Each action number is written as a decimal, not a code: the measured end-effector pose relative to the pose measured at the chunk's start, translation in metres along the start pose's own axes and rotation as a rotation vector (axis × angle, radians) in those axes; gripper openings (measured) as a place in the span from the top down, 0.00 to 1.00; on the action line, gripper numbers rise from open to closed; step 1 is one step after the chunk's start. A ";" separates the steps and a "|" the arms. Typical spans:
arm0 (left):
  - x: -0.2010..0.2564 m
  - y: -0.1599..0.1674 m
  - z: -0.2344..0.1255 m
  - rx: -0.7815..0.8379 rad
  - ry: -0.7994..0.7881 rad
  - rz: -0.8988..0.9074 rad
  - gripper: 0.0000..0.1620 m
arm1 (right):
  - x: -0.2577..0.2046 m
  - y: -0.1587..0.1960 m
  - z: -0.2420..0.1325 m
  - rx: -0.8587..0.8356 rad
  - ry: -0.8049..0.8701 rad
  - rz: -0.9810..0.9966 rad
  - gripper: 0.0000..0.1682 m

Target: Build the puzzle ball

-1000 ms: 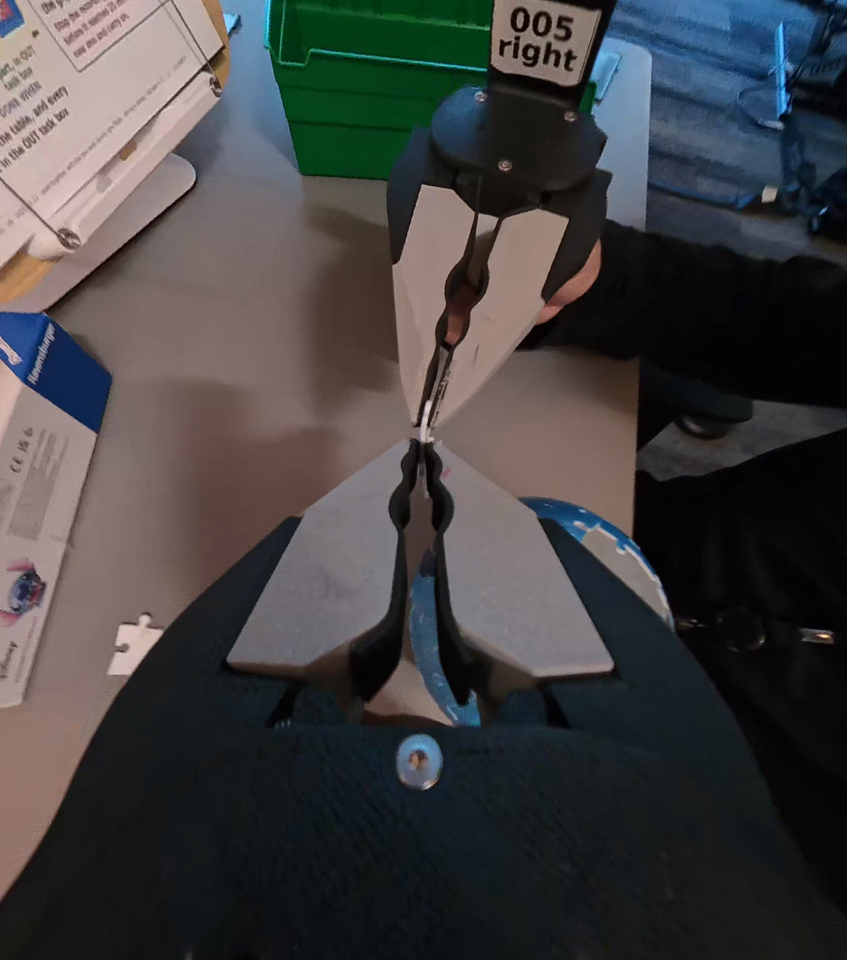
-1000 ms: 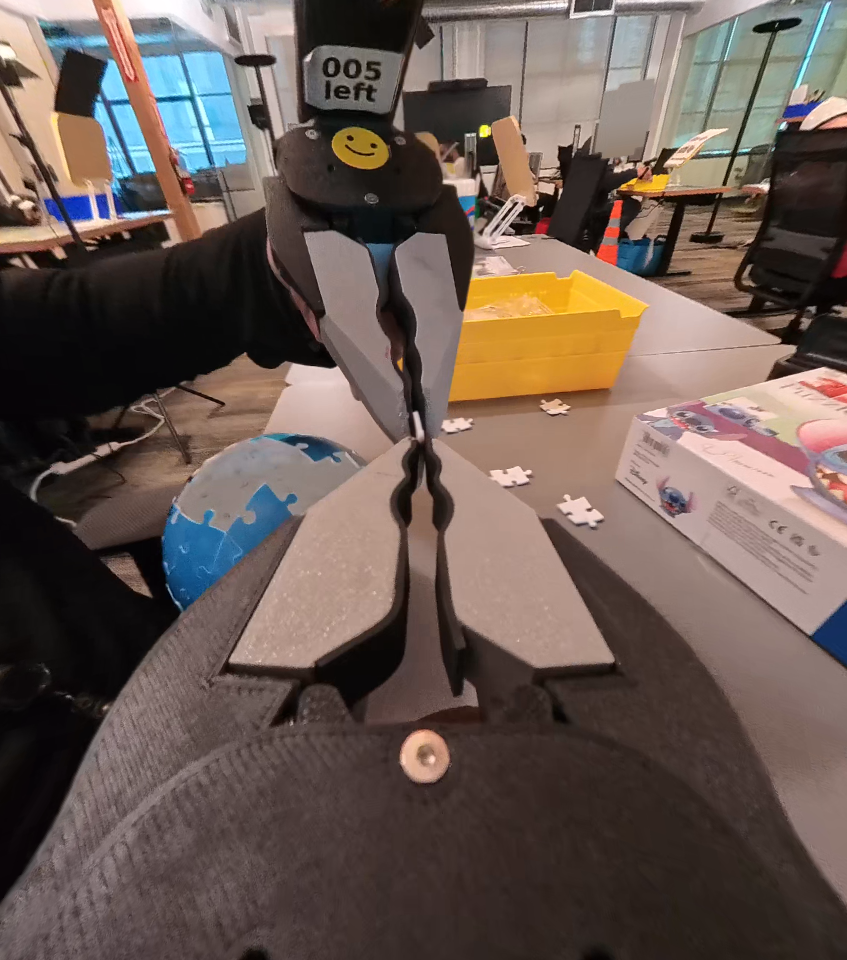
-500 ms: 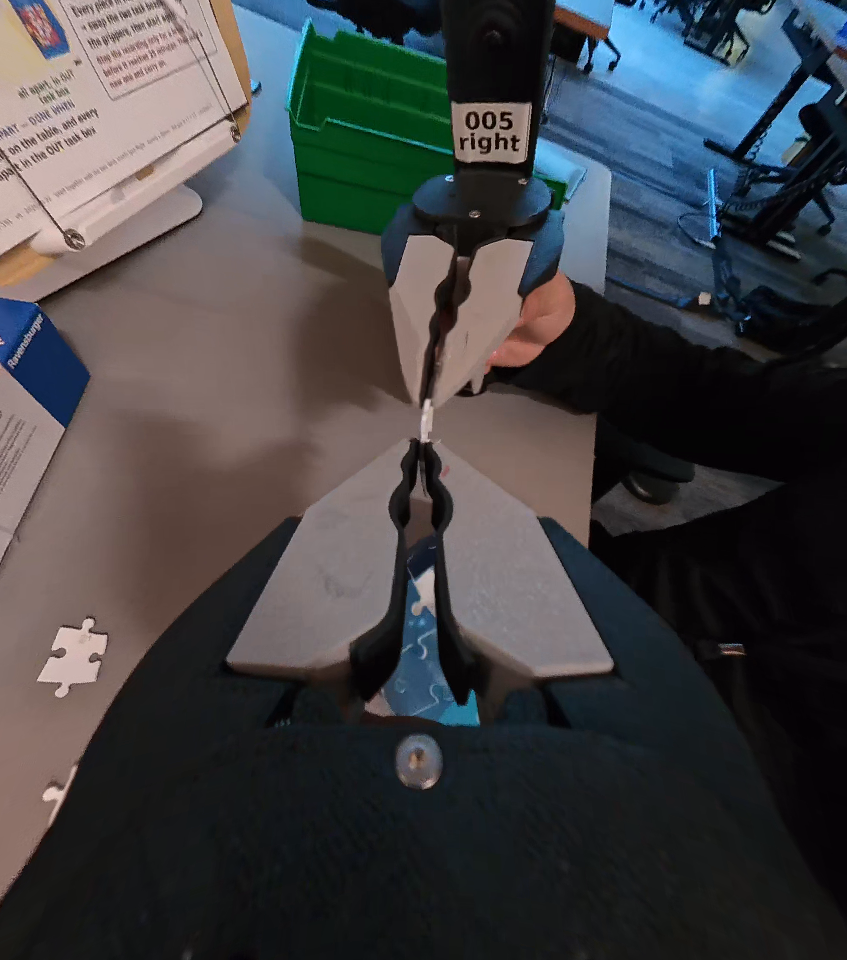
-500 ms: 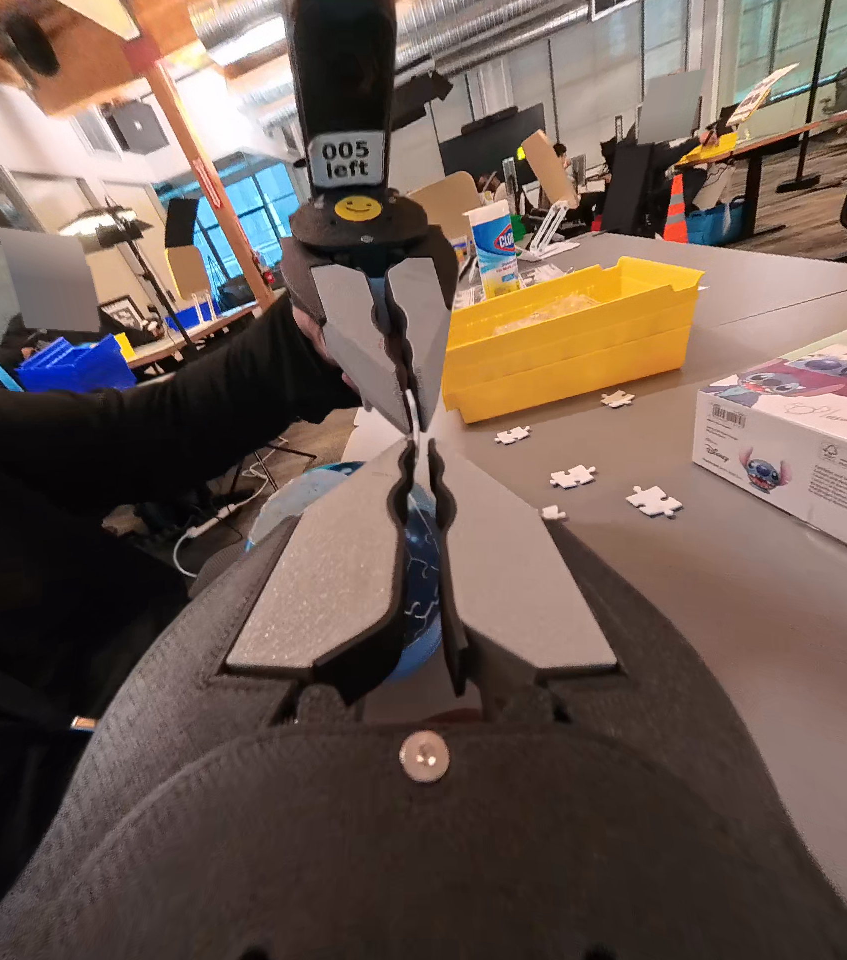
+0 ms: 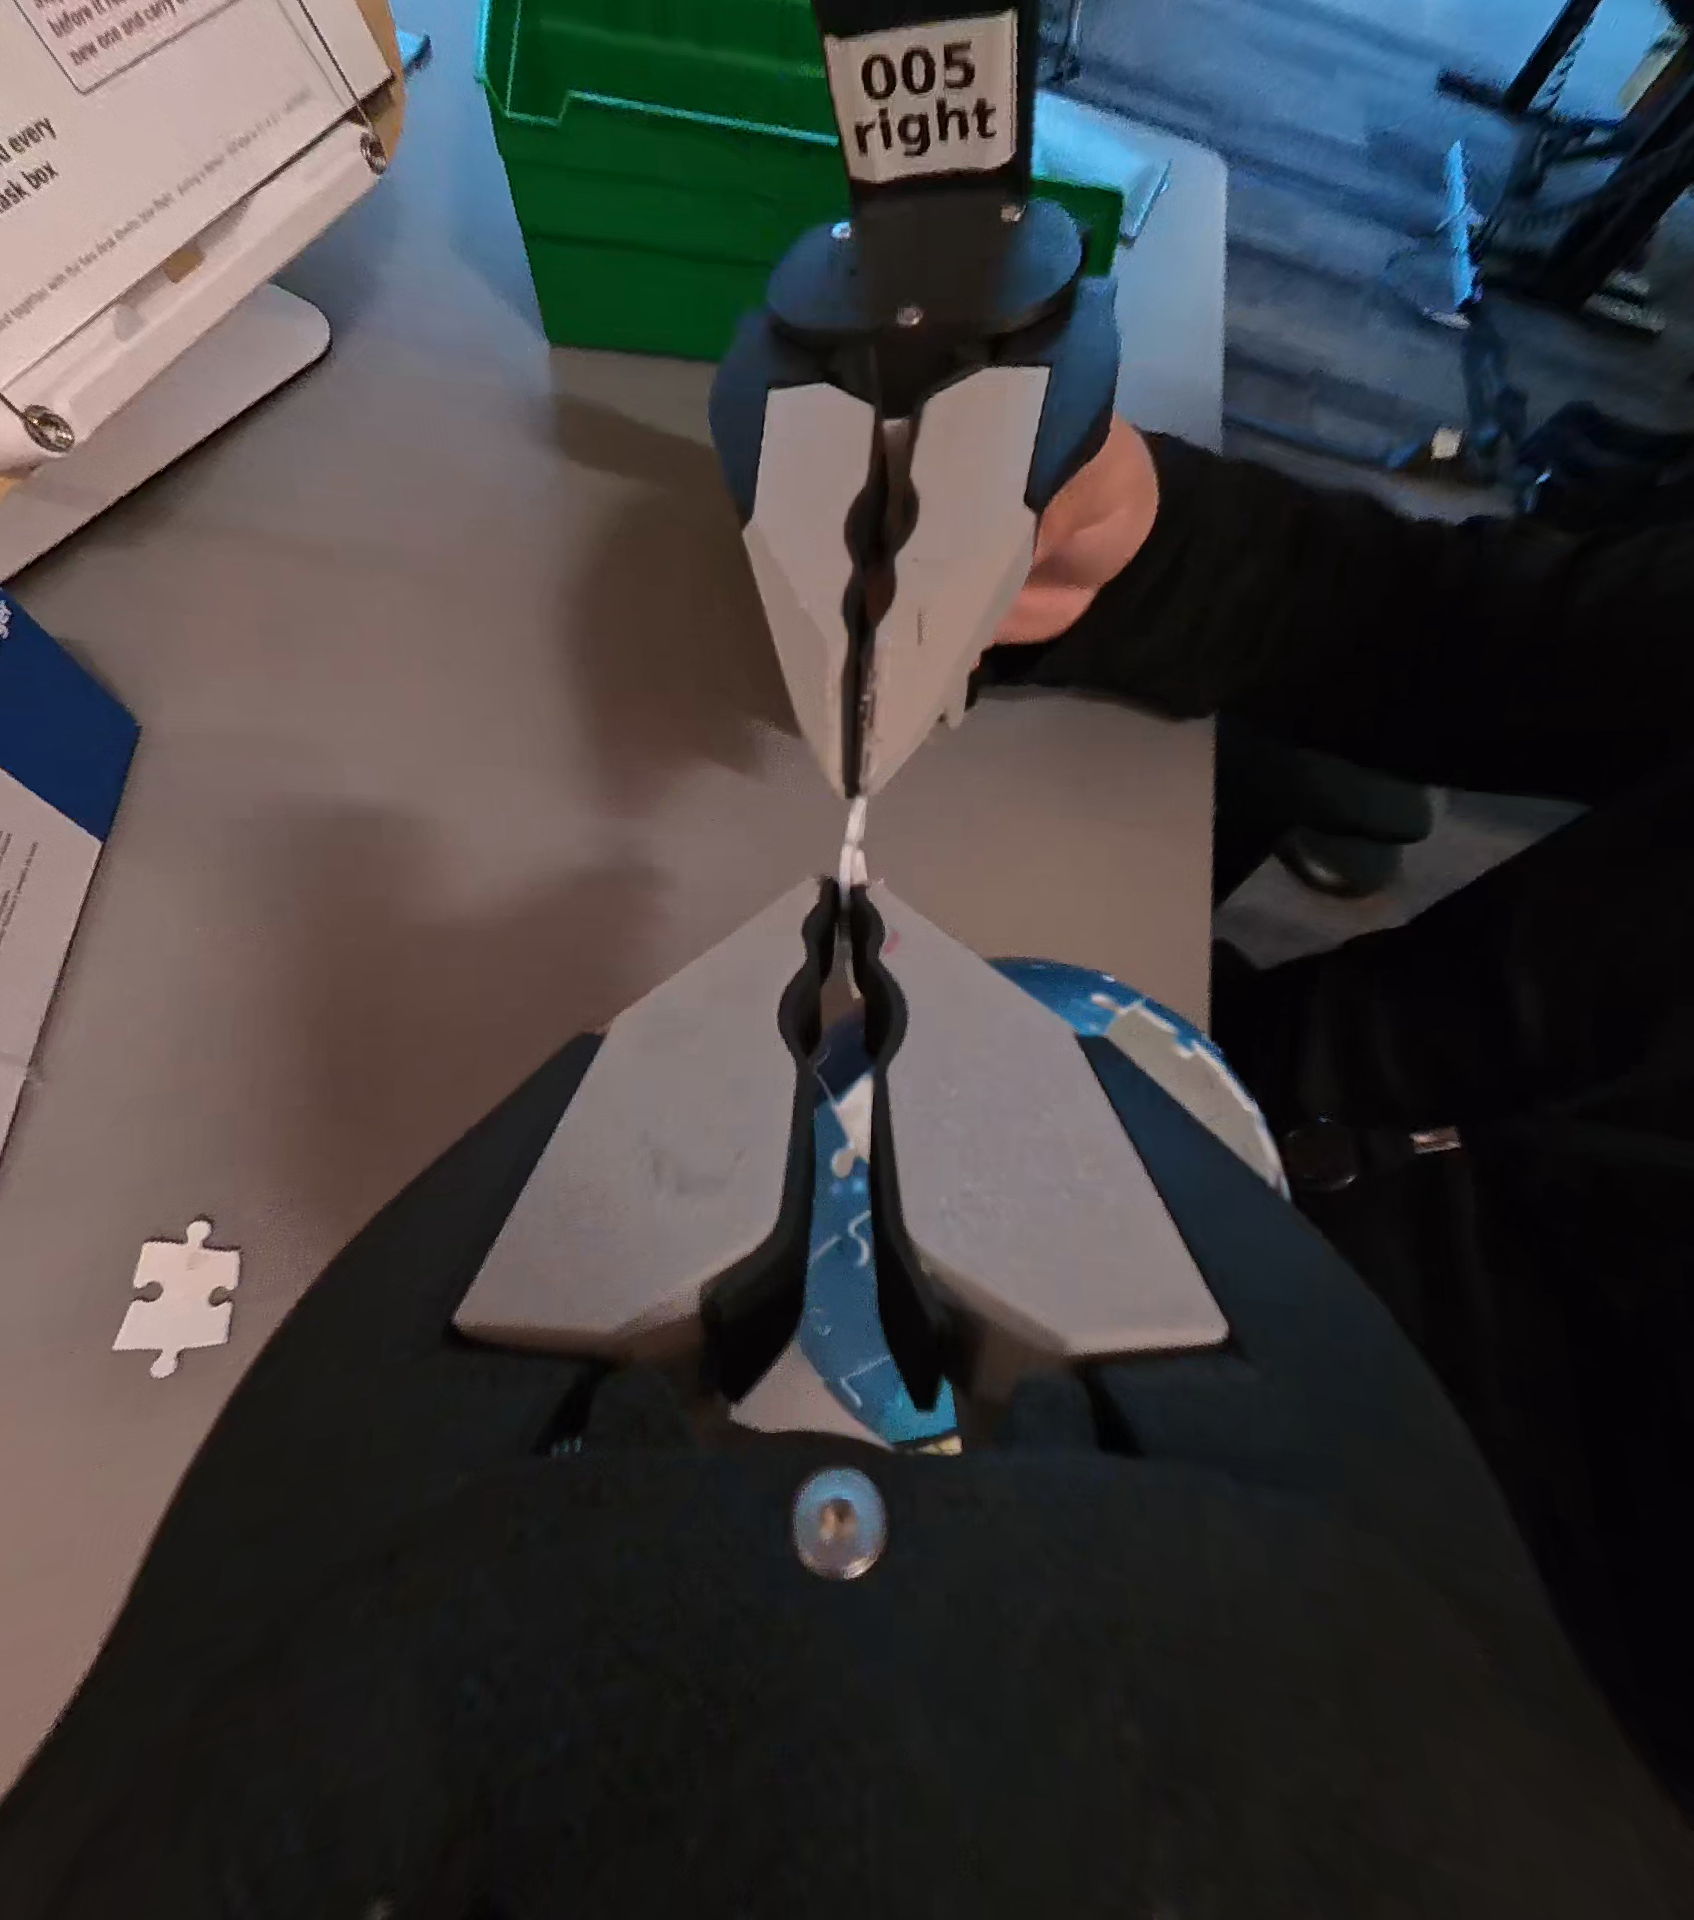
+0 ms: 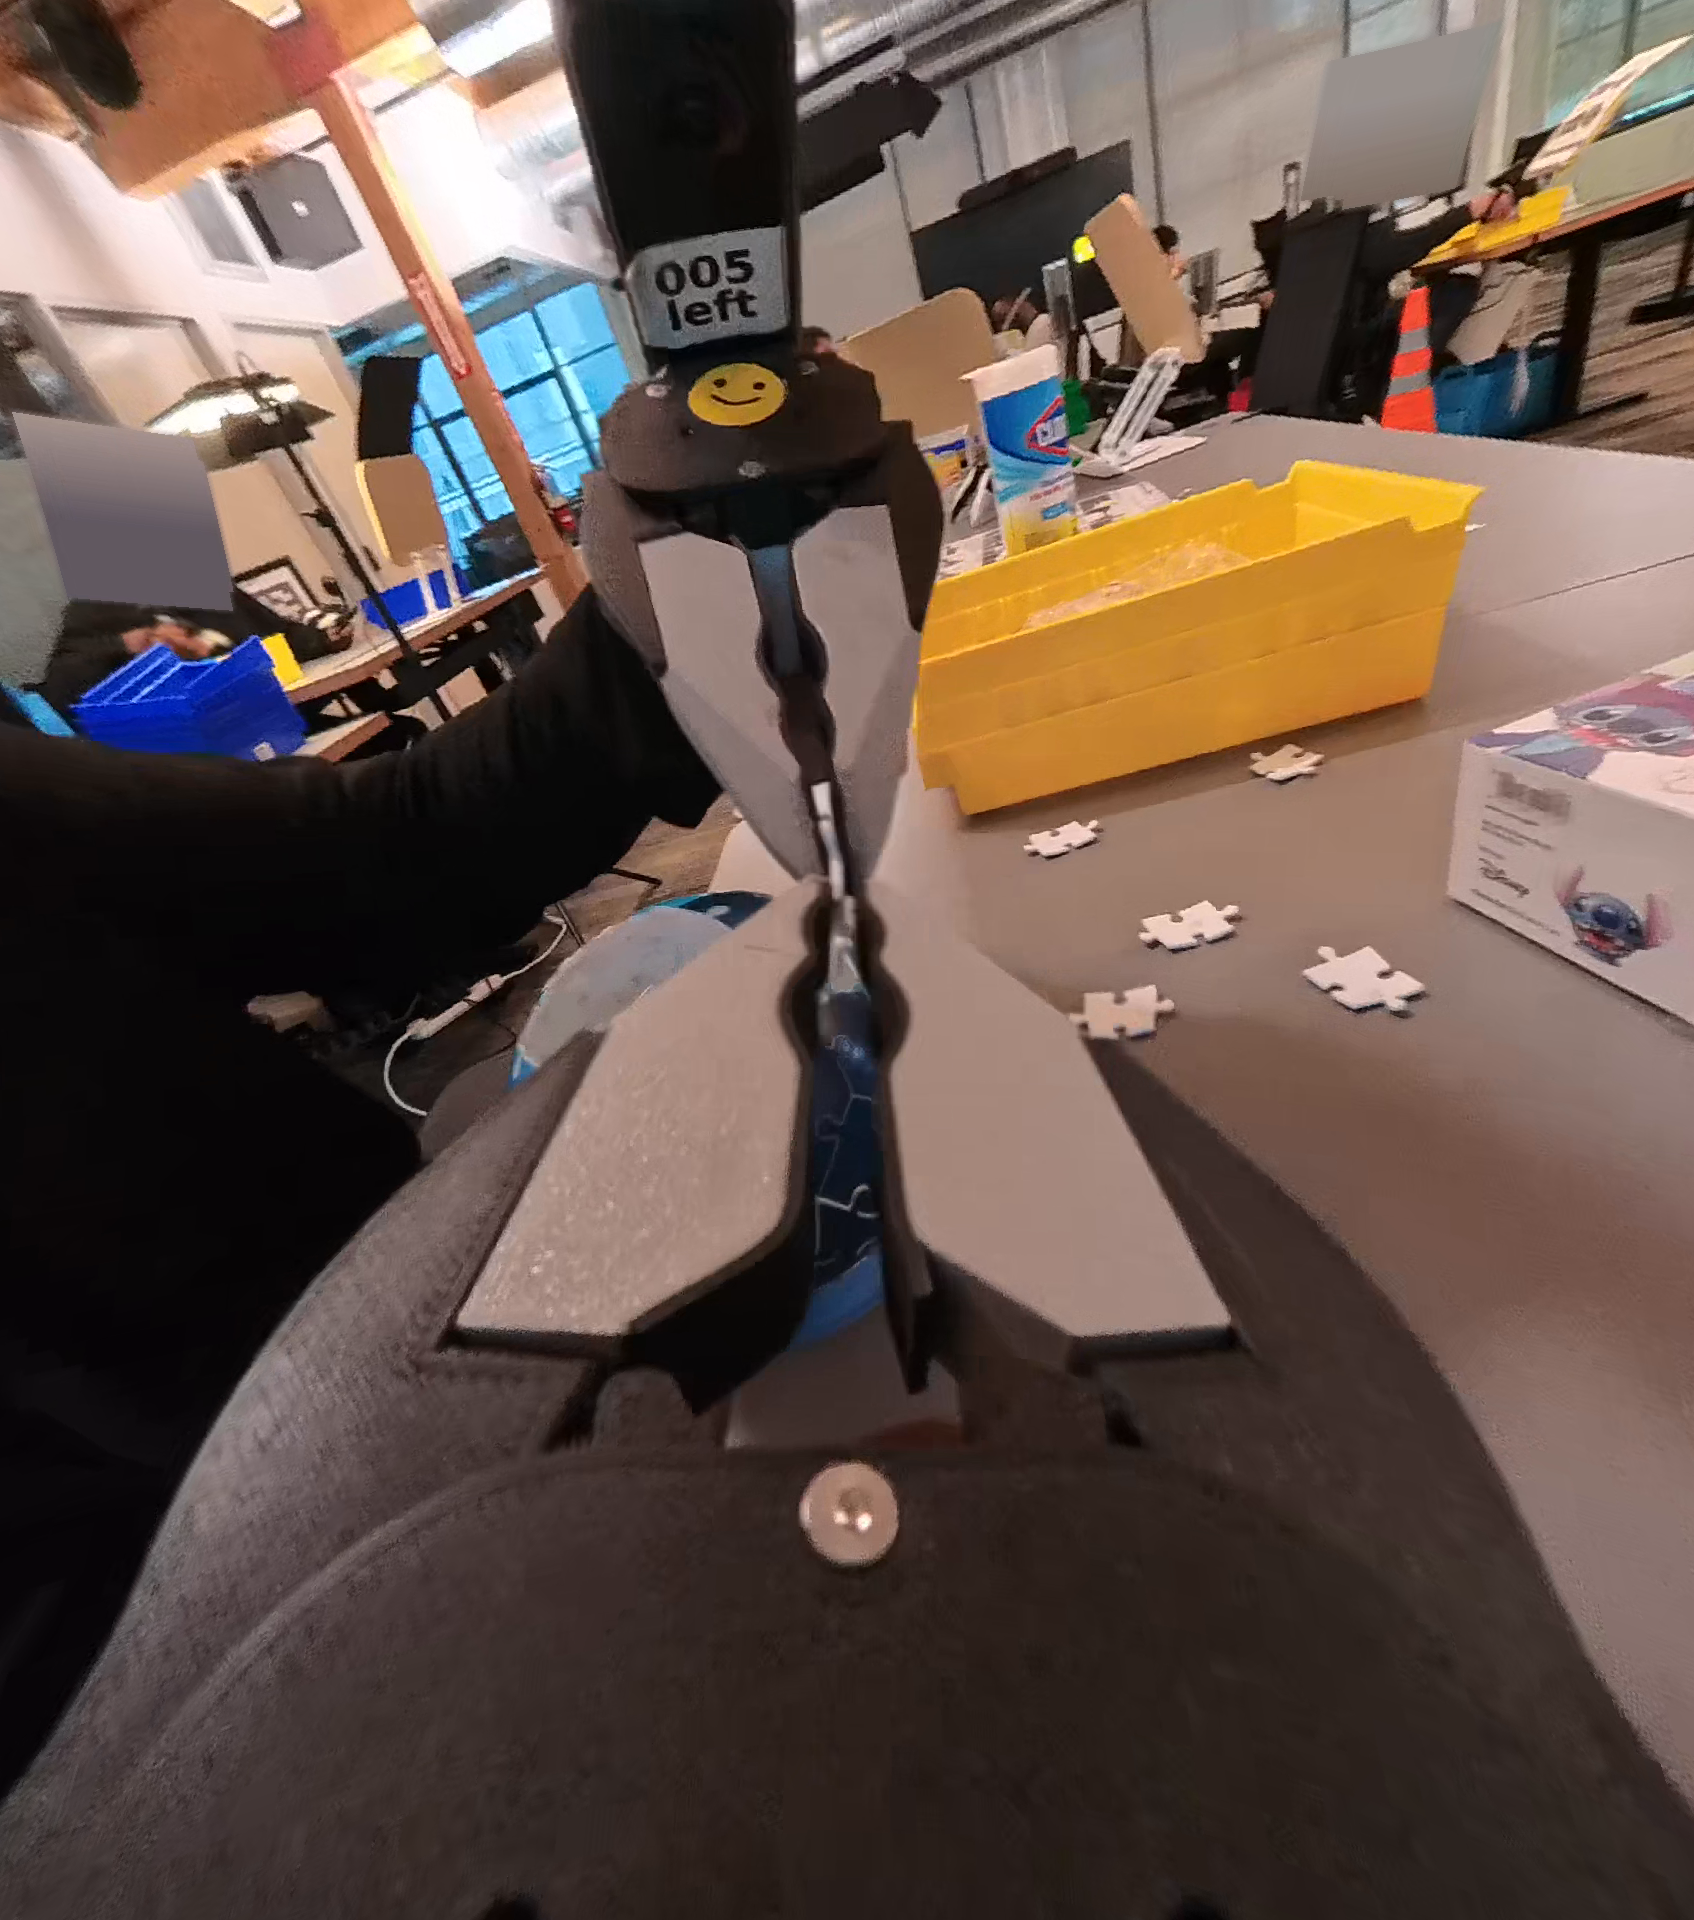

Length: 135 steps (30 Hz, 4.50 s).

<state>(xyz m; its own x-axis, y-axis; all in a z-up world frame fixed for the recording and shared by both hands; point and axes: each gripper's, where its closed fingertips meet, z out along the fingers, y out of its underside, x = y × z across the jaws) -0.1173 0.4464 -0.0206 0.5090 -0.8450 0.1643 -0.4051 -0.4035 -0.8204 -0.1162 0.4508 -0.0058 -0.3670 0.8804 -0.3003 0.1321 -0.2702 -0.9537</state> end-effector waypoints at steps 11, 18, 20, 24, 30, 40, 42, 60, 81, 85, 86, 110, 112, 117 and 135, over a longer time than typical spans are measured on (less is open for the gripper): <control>-0.005 -0.001 -0.001 0.095 0.020 -0.043 1.00 | 0.003 -0.003 0.001 0.041 -0.008 0.033 1.00; -0.002 -0.001 -0.006 0.102 0.053 -0.067 1.00 | 0.005 0.002 0.006 0.025 -0.030 0.059 0.96; -0.002 0.000 -0.006 0.097 0.046 -0.069 1.00 | 0.004 0.003 0.007 0.024 -0.034 0.050 0.99; 0.000 0.001 -0.007 0.095 0.046 -0.077 1.00 | -0.002 0.002 0.007 0.033 -0.073 0.065 1.00; 0.002 0.005 0.002 0.052 0.033 -0.089 1.00 | 0.001 0.006 0.013 0.008 -0.043 0.040 1.00; 0.017 0.024 -0.084 0.210 -0.153 0.119 0.42 | 0.040 0.036 -0.009 -0.216 0.247 -0.112 1.00; 0.036 0.050 -0.091 0.171 -0.139 0.190 0.34 | 0.048 0.051 -0.016 -0.290 0.249 -0.047 1.00; 0.029 0.133 -0.017 0.001 -0.322 0.392 0.37 | -0.002 0.025 -0.015 -0.042 0.125 -0.494 1.00; 0.042 0.124 -0.048 0.184 -0.179 0.276 0.43 | 0.019 0.016 0.006 0.013 -0.020 0.310 1.00; 0.043 0.106 -0.065 0.227 -0.215 0.246 0.50 | 0.016 0.019 0.003 0.022 -0.023 0.299 1.00; 0.043 0.098 -0.068 0.251 -0.223 0.227 0.54 | 0.016 0.019 0.002 0.020 -0.020 0.283 1.00; 0.027 -0.009 -0.019 0.064 -0.236 0.315 1.00 | -0.036 -0.010 0.020 -0.228 0.118 -0.283 1.00; 0.023 -0.015 -0.022 0.127 -0.237 0.299 1.00 | -0.034 -0.017 0.017 -0.189 0.118 -0.271 0.99; 0.016 -0.028 -0.033 0.302 -0.213 0.242 1.00 | -0.020 -0.015 0.005 -0.107 0.093 -0.166 0.86; 0.008 -0.008 -0.018 0.290 -0.091 0.147 1.00 | -0.017 -0.022 0.025 -0.143 0.165 -0.268 1.00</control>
<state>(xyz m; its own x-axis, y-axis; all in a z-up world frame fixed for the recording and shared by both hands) -0.1238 0.4363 -0.0031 0.5318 -0.8468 -0.0058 -0.2528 -0.1522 -0.9555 -0.1361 0.4319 0.0194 -0.2537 0.9670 -0.0212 0.1833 0.0265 -0.9827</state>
